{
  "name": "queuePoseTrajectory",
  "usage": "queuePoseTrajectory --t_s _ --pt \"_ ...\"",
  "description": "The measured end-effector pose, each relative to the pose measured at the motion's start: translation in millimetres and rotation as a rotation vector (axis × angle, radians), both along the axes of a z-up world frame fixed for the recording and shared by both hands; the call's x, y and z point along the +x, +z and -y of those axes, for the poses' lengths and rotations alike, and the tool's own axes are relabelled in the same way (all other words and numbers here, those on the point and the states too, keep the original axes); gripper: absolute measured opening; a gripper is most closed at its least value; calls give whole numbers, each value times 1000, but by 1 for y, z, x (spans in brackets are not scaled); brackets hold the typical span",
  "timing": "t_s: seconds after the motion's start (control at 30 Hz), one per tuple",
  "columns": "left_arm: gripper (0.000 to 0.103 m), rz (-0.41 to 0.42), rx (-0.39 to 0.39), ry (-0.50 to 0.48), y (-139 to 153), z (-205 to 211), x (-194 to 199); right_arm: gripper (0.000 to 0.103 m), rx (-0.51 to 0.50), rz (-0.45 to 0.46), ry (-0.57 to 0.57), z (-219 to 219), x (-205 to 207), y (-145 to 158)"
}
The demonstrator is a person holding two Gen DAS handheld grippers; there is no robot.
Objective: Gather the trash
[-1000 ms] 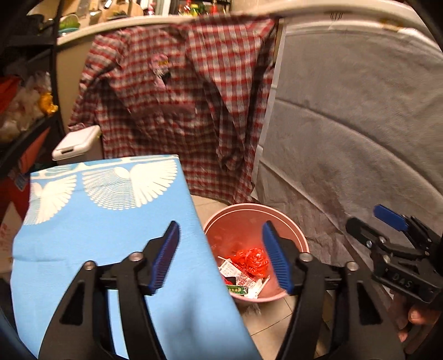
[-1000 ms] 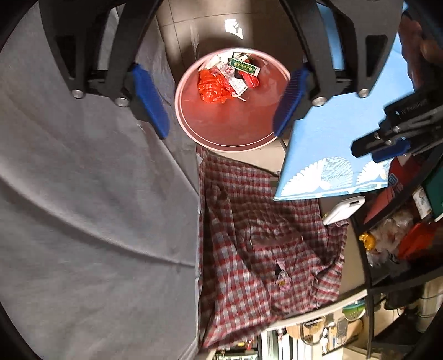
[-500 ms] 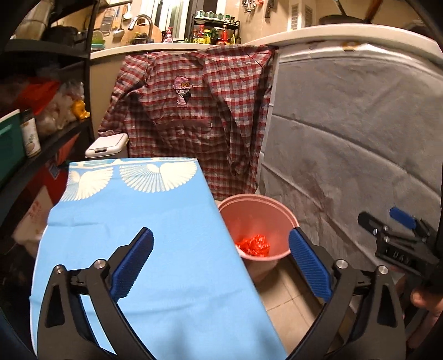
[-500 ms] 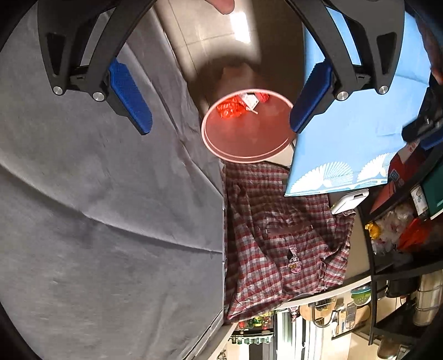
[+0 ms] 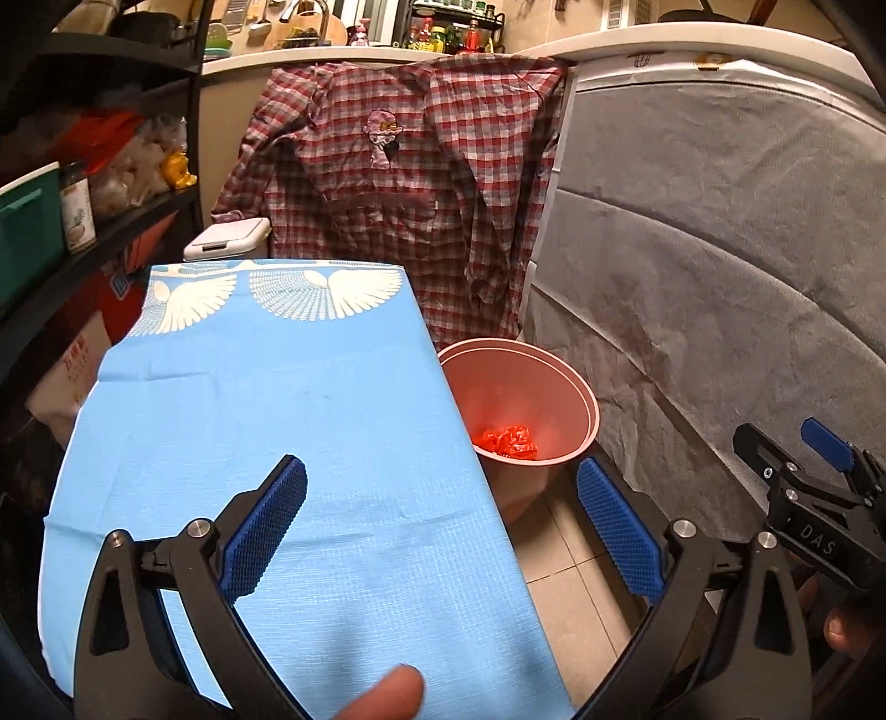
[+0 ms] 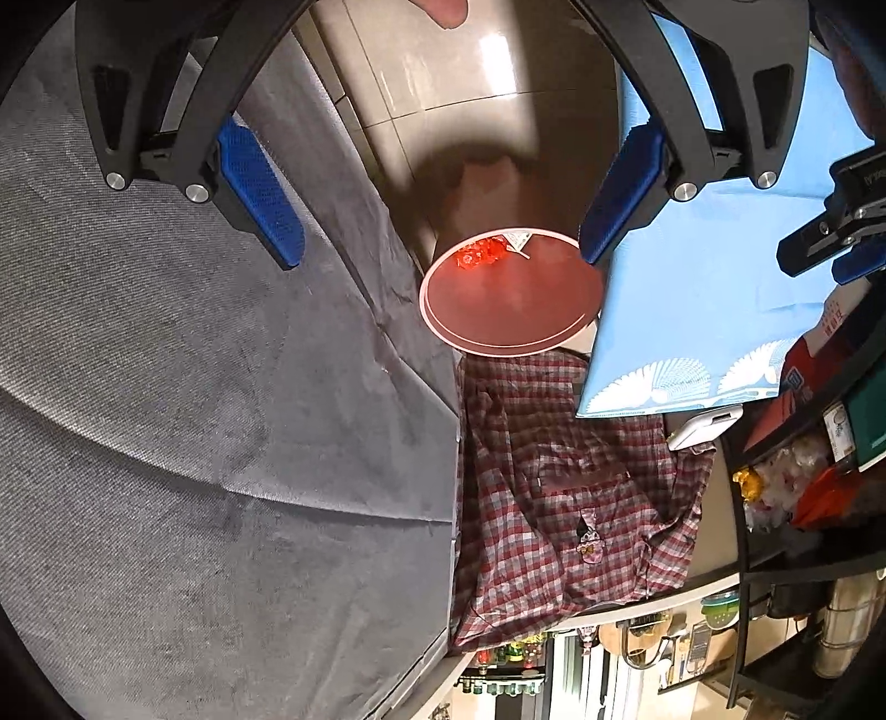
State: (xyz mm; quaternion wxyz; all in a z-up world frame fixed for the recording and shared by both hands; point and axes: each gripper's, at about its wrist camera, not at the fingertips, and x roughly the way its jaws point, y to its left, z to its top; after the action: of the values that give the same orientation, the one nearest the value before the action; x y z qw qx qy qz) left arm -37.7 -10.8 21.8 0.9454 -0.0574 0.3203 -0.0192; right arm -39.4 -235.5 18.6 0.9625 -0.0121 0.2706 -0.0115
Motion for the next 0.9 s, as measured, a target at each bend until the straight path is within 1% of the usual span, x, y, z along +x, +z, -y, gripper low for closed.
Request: queuePoseTrajectory --t_s 0.3,0.9 --pt "95 -4 17 -5 -4 6 1 98 -30 -8 13 -8 5 -4" --pt "95 -9 31 -21 -6 11 1 98 -32 -12 10 -7 10 -4"
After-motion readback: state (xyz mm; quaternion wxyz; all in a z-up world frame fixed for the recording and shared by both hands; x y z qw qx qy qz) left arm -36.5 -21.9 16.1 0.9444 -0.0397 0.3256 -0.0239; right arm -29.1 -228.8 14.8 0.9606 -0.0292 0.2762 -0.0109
